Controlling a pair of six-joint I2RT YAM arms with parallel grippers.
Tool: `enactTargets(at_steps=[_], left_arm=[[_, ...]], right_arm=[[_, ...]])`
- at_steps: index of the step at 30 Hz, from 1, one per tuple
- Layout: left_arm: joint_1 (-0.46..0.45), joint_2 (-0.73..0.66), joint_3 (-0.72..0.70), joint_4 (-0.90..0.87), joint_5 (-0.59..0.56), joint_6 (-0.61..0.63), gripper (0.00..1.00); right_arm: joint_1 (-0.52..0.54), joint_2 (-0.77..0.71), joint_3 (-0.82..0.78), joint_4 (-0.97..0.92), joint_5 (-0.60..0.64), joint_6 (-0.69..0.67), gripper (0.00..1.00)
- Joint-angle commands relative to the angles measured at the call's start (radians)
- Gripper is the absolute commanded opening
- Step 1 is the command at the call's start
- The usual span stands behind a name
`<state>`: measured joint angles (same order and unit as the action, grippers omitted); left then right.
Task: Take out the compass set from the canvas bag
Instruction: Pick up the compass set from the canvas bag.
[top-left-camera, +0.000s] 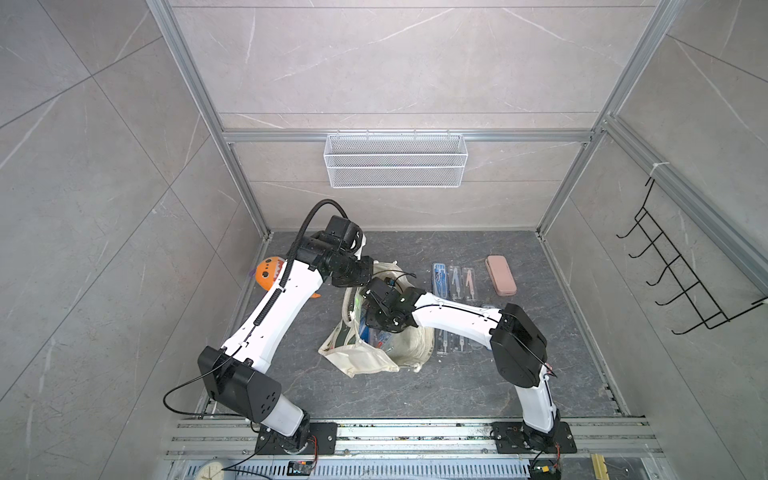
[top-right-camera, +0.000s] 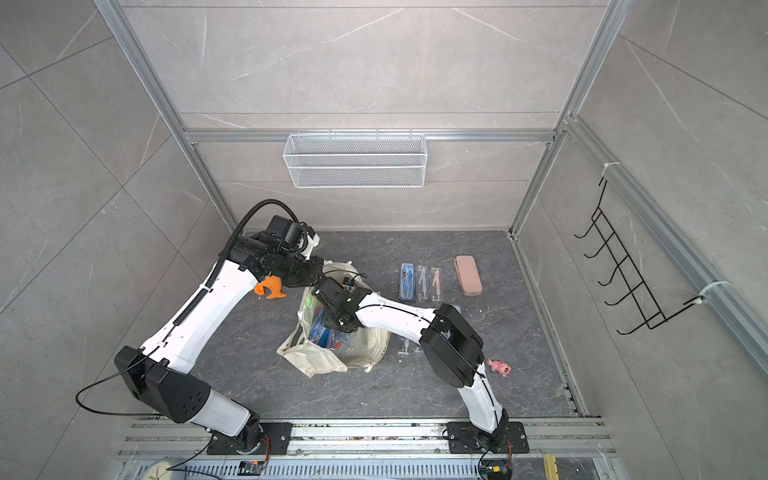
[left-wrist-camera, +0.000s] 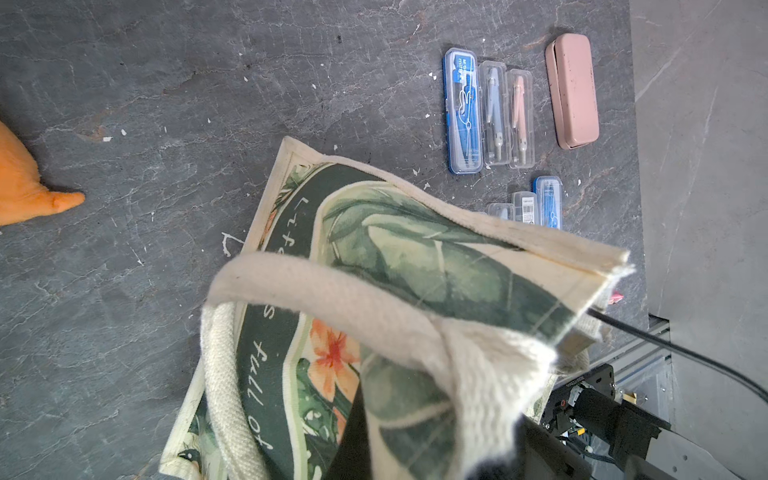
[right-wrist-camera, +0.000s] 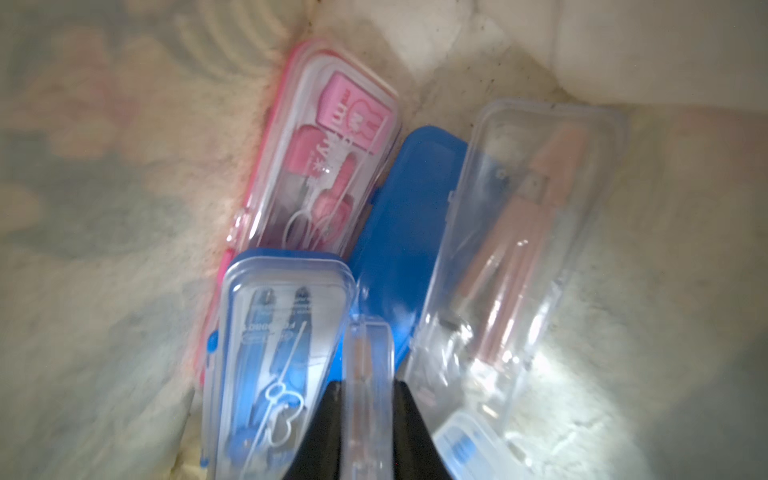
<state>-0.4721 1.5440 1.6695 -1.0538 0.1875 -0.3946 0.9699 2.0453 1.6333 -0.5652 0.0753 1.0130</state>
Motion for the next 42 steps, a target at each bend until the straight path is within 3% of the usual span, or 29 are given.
enactTargets(at_steps=[1,23,42], left_arm=[[-0.029,0.003,0.022,-0.019,0.071,-0.023,0.0],[-0.027,0.03,0.021,0.014,0.004,-0.038,0.0],[-0.017,0.022,0.006,0.011,-0.014,-0.026,0.0]], right_arm=[[0.015,-0.095,-0.006,0.042,0.008,-0.058,0.19],[0.025,-0.351,-0.054,-0.043,0.027,-0.19,0.18],[-0.052,-0.55,-0.029,-0.096,-0.068,-0.3,0.18]])
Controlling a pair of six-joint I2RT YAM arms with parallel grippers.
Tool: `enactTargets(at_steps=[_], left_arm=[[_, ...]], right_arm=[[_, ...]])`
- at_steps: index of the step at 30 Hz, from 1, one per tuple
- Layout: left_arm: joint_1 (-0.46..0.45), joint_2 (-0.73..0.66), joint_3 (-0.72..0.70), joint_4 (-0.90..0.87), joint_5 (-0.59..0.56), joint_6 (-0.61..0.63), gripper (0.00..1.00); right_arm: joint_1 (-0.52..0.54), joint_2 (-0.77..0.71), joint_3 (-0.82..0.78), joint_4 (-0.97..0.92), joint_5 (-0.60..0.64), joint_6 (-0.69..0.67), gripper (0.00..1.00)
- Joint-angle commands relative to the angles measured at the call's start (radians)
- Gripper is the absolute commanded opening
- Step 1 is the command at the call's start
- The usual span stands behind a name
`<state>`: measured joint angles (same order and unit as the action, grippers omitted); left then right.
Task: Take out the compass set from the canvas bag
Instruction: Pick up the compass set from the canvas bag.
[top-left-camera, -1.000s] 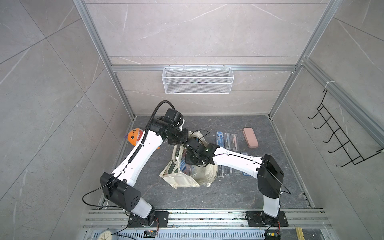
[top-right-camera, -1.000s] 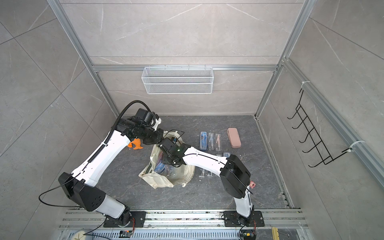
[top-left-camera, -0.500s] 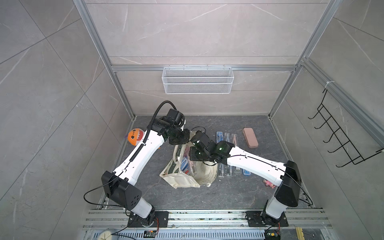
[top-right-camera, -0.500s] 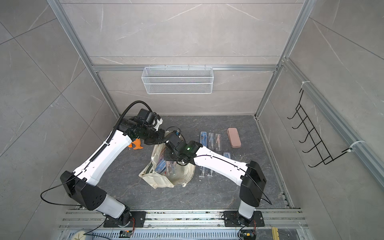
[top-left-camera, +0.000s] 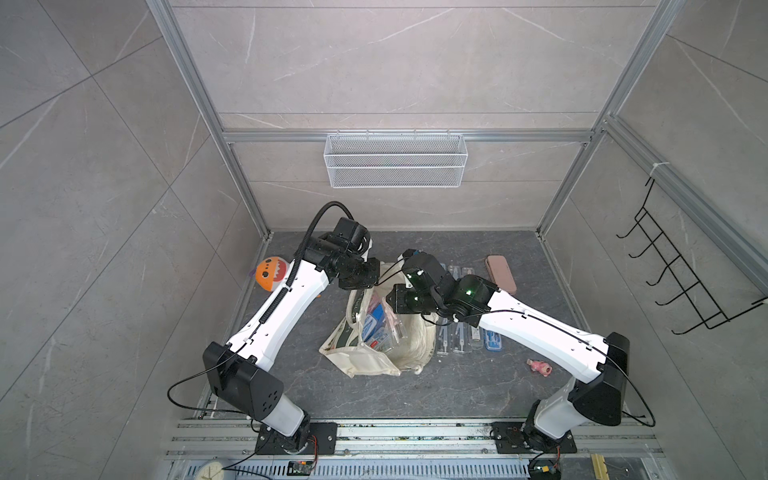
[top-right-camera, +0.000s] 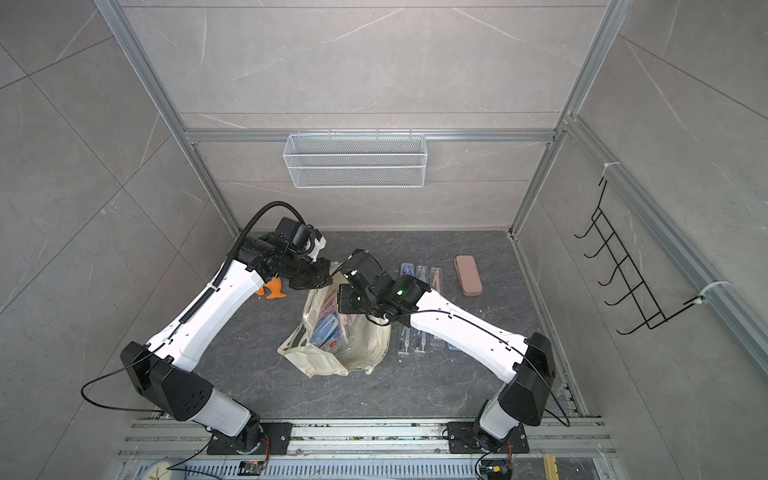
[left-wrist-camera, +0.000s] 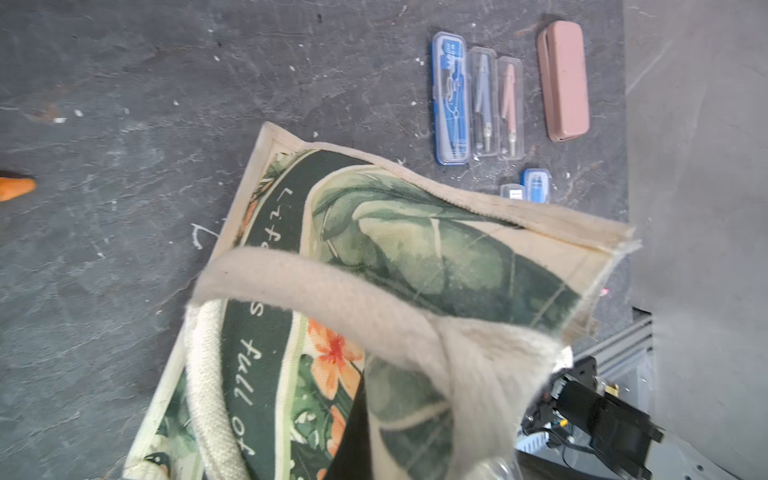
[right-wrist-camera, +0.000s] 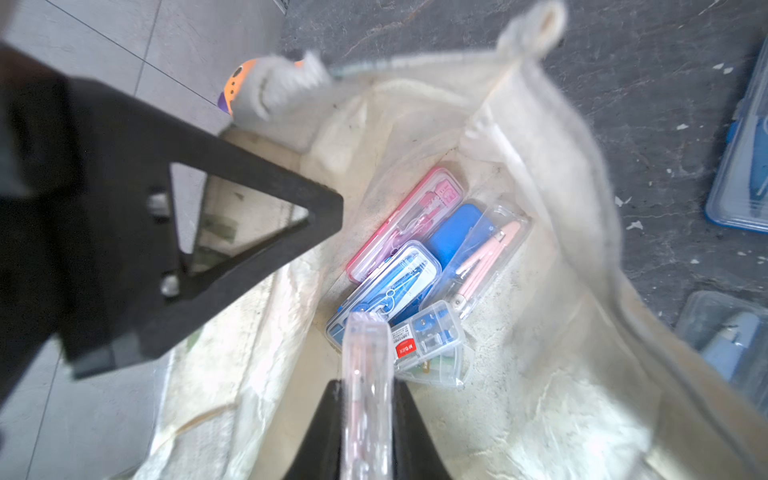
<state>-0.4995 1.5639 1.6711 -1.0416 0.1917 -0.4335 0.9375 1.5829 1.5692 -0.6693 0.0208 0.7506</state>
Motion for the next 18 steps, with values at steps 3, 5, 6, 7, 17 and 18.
enactTargets(at_steps=[3,5,6,7,17,18], left_arm=[[0.011,0.004,0.012,-0.013,-0.023,0.015,0.0],[0.011,0.0,0.01,-0.013,-0.031,0.009,0.0],[0.011,-0.004,0.005,-0.011,-0.034,0.006,0.0],[0.011,-0.01,-0.001,-0.003,-0.037,0.003,0.0],[0.014,-0.061,-0.084,0.048,-0.059,-0.022,0.0],[0.014,-0.062,-0.089,0.051,-0.059,-0.022,0.0]], right_arm=[[-0.046,-0.144,0.029,-0.019,-0.015,-0.058,0.18],[-0.069,-0.185,0.009,-0.036,-0.018,-0.07,0.18],[-0.079,-0.201,0.002,-0.048,-0.02,-0.074,0.19],[-0.092,-0.216,-0.003,-0.067,-0.021,-0.083,0.18],[-0.191,-0.324,-0.112,-0.143,-0.094,-0.1,0.18],[-0.196,-0.332,-0.119,-0.134,-0.109,-0.095,0.18]])
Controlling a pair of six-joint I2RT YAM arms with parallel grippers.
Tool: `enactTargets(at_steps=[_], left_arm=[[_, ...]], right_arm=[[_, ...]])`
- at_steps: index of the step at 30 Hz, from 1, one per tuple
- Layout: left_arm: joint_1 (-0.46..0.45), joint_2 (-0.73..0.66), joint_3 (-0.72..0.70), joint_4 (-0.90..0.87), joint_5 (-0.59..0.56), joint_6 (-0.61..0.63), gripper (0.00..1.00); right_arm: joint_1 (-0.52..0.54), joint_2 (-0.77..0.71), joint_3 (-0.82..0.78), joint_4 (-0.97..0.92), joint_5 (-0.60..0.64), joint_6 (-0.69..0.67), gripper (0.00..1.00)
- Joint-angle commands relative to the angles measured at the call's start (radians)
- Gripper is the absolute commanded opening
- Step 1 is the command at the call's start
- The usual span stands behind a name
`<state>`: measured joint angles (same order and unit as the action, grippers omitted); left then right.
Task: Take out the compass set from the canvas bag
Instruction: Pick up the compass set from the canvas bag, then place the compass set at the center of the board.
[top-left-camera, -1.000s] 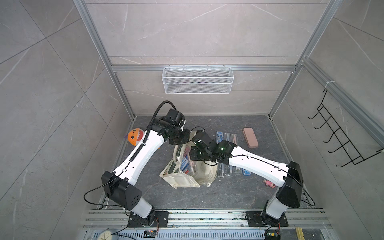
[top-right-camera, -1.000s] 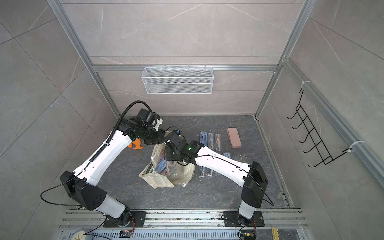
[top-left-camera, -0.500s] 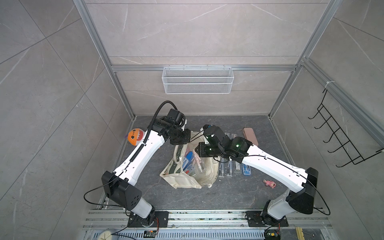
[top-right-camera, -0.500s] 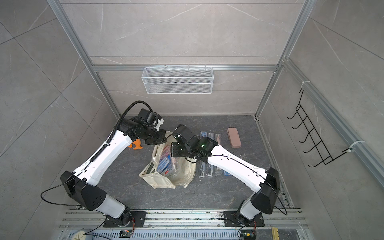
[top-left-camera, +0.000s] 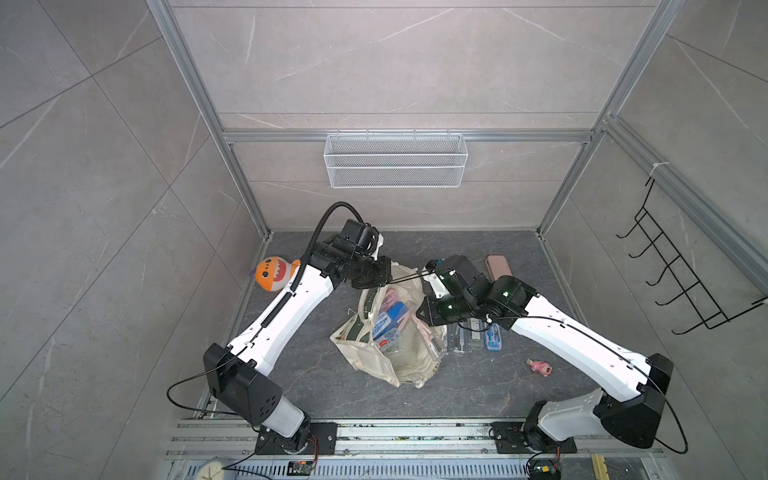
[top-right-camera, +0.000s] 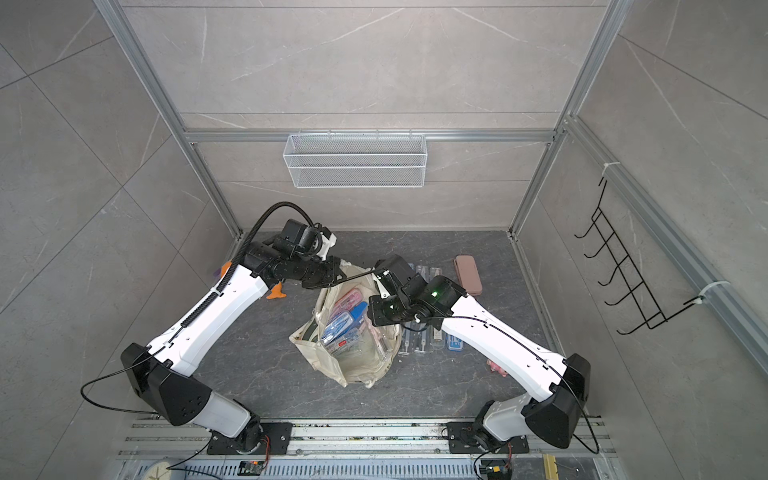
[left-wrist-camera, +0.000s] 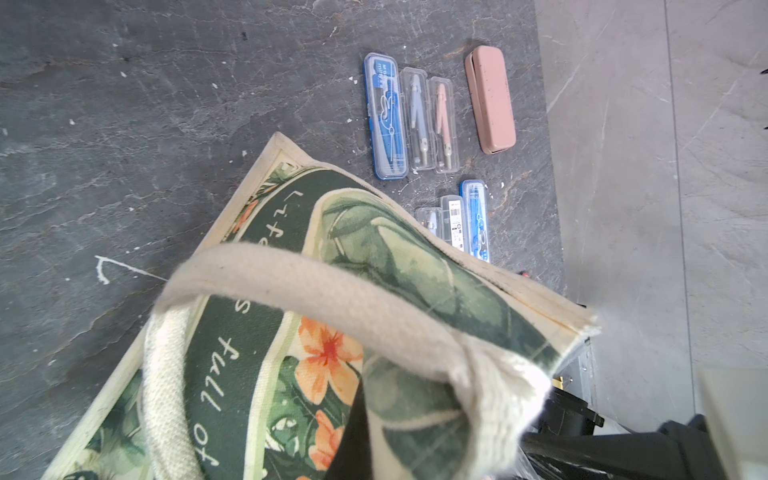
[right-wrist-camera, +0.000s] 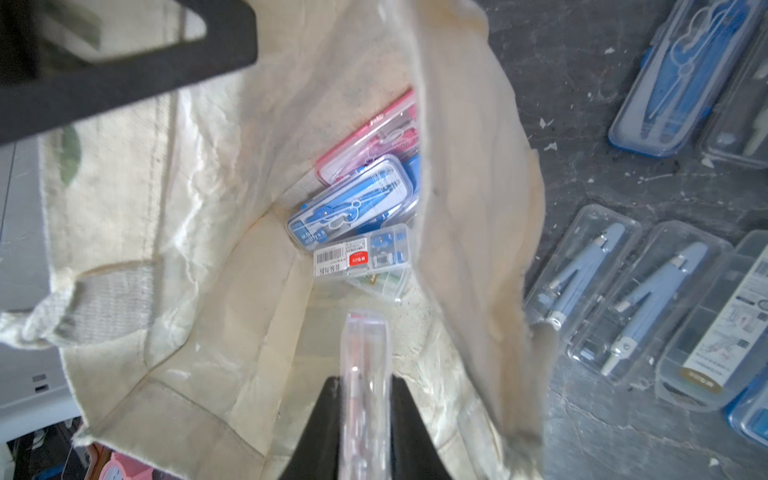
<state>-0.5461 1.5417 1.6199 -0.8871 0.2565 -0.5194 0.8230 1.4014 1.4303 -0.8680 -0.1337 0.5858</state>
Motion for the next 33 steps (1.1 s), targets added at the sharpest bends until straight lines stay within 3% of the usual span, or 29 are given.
enactTargets(at_steps=[1,11,20,29,33], left_arm=[[0.061,-0.039,-0.042,-0.102,-0.124,0.061,0.0],[0.064,0.014,0.001,-0.101,-0.096,0.074,0.0],[0.094,0.017,0.009,-0.111,-0.099,0.093,0.0],[0.222,0.006,0.047,-0.163,-0.107,0.117,0.0],[0.282,0.011,0.087,-0.193,-0.109,0.134,0.0]], right_arm=[[-0.084,-0.156,0.017,0.073,0.033,0.073,0.18],[-0.085,-0.125,0.062,0.219,-0.188,0.121,0.2],[-0.104,-0.094,0.115,0.18,-0.193,0.088,0.19],[-0.211,-0.147,0.063,0.154,-0.211,0.064,0.19],[-0.256,-0.157,-0.018,0.164,-0.156,0.053,0.19]])
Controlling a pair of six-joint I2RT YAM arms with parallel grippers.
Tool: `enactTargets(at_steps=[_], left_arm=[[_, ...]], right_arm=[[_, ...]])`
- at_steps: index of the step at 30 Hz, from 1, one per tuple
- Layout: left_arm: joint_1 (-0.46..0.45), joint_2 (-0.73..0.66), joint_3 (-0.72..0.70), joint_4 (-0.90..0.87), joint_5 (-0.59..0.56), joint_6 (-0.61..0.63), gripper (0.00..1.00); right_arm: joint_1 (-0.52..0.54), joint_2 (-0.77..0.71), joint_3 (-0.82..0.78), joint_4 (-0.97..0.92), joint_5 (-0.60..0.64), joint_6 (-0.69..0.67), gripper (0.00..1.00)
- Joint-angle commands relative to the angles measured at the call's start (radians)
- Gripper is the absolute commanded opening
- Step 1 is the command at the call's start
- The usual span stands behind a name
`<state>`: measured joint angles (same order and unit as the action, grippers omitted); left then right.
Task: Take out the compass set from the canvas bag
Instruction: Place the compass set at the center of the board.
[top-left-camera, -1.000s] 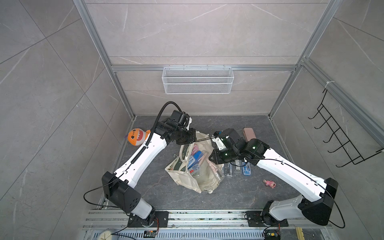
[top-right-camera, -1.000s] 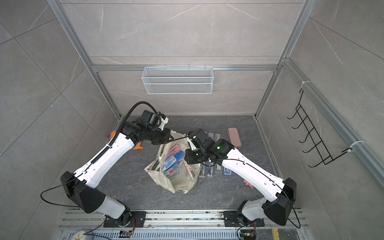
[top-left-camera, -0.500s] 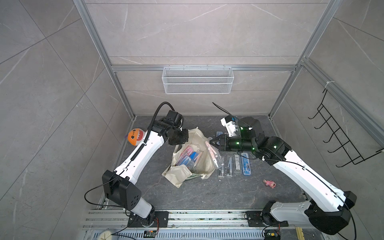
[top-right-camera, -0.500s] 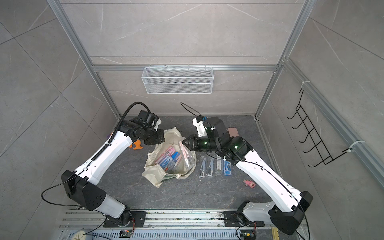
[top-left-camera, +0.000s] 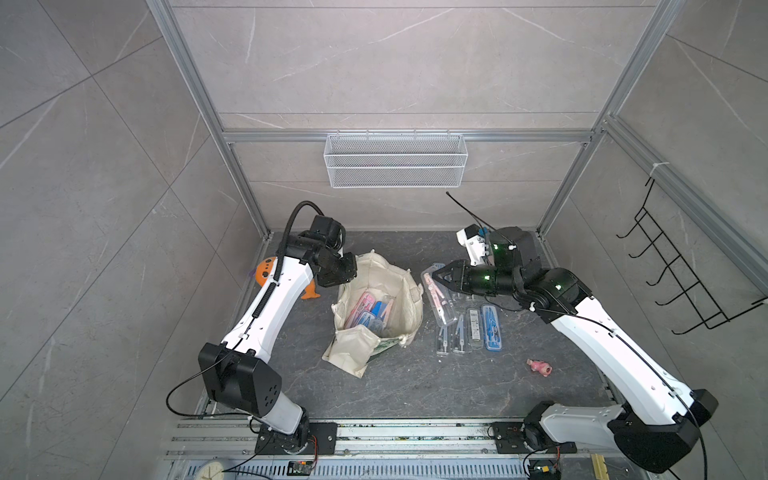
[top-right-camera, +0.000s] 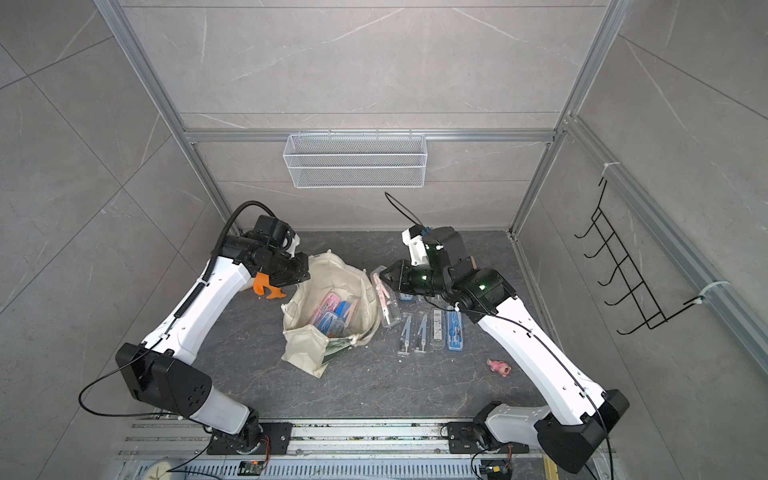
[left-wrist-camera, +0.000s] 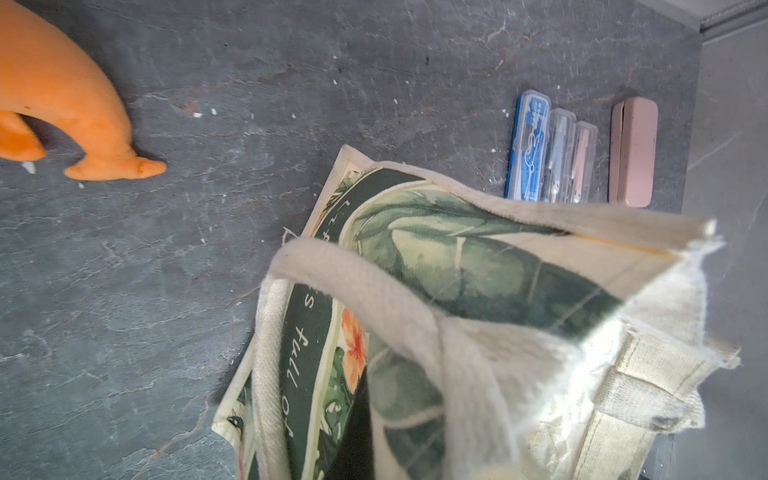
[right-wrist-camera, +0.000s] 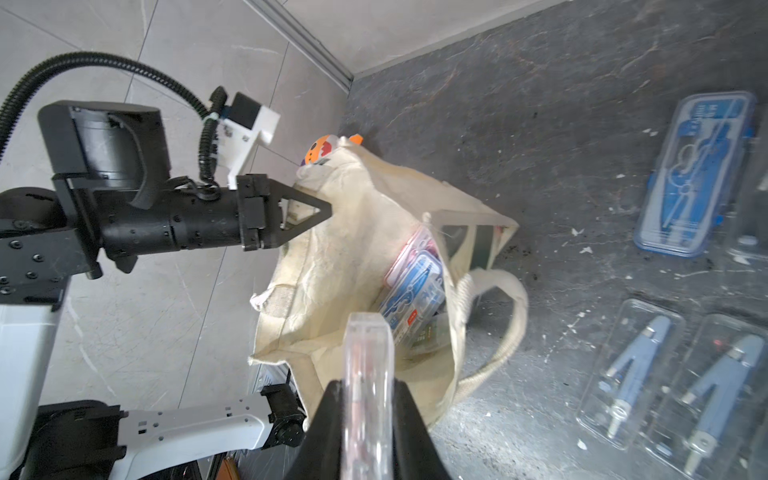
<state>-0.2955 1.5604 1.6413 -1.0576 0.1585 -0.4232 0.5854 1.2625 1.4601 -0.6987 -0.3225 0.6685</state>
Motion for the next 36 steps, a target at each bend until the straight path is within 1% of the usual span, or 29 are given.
enactTargets(at_steps=[1,5,8,10,17,23,29,36], left_arm=[[0.044,-0.005,0.075,-0.033,-0.01,0.043,0.0],[0.064,0.007,0.099,-0.048,-0.004,0.056,0.0],[0.064,0.016,0.098,-0.051,0.0,0.056,0.0],[0.064,0.021,0.097,-0.051,0.002,0.053,0.0],[0.065,0.051,0.126,-0.075,0.04,0.067,0.0],[0.062,0.041,0.127,-0.078,0.112,0.076,0.0],[0.041,-0.006,0.086,-0.069,0.167,0.076,0.0],[0.03,-0.084,-0.01,-0.057,0.17,0.049,0.0]], right_arm=[[-0.03,-0.011,-0.079,0.006,0.048,-0.03,0.19],[-0.04,0.087,-0.138,0.065,0.103,-0.048,0.2],[-0.05,0.183,-0.155,0.129,0.149,-0.035,0.19],[-0.066,0.251,-0.153,0.176,0.157,-0.029,0.19],[-0.092,0.553,0.009,0.236,0.164,-0.056,0.2],[-0.118,0.751,0.144,0.272,0.142,-0.057,0.21],[-0.134,0.894,0.281,0.243,0.136,-0.091,0.22],[-0.169,1.013,0.403,0.208,0.114,-0.099,0.23]])
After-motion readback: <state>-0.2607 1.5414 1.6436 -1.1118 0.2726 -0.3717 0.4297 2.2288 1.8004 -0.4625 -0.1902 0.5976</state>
